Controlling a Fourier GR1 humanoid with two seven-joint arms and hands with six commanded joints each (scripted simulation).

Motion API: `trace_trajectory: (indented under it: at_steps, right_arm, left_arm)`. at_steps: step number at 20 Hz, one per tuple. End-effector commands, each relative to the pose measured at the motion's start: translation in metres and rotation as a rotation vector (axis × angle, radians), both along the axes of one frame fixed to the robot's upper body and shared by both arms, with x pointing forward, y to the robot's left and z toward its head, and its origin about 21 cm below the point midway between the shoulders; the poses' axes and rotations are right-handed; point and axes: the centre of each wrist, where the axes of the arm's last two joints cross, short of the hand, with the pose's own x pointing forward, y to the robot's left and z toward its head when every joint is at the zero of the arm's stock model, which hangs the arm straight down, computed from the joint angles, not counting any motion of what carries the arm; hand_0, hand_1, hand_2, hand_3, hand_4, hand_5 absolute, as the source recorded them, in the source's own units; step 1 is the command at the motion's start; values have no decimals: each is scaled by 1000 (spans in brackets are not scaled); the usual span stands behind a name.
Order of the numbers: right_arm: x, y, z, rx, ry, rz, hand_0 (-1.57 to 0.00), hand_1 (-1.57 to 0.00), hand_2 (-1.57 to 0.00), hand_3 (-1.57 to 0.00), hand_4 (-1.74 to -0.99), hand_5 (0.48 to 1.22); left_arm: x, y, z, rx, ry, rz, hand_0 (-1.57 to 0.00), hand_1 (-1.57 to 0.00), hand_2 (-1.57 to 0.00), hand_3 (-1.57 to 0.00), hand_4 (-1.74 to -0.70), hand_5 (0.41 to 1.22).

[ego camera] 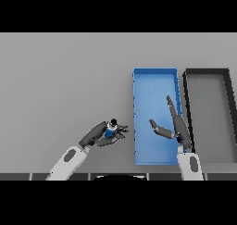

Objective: Pick up the blue pipe and place it into the blue bin.

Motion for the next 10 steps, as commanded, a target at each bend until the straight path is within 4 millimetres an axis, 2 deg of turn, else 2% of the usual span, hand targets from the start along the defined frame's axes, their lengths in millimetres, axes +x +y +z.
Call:
trace_trajectory:
  at_steps: [1,3,7,10]
  right_arm:
    - [-2,-1,-1,-2,4,-2,1,1,1,1,-1158,552]
    - [-2,0,-2,-7,-2,-2,1,1,1,1,-1151,550]
    - [-1,-5,-1,-17,-14,-7,1,1,1,1,-1135,559]
    - [-1,-6,1,-26,-14,-5,1,1,1,1,-1126,567]
  left_arm:
    - [1,-5,7,-31,-24,-2,-1508,-1520,-1527,-1518,-1488,1202]
    - [2,-14,17,-100,-72,-19,-1530,-1538,-1543,-1537,-1482,1209]
    - [9,-24,41,-104,-109,-32,-1554,-1558,-1560,-1557,-1475,1216]
    - [9,-23,52,-94,-119,-61,-1562,-1564,-1565,-1564,-1473,1218]
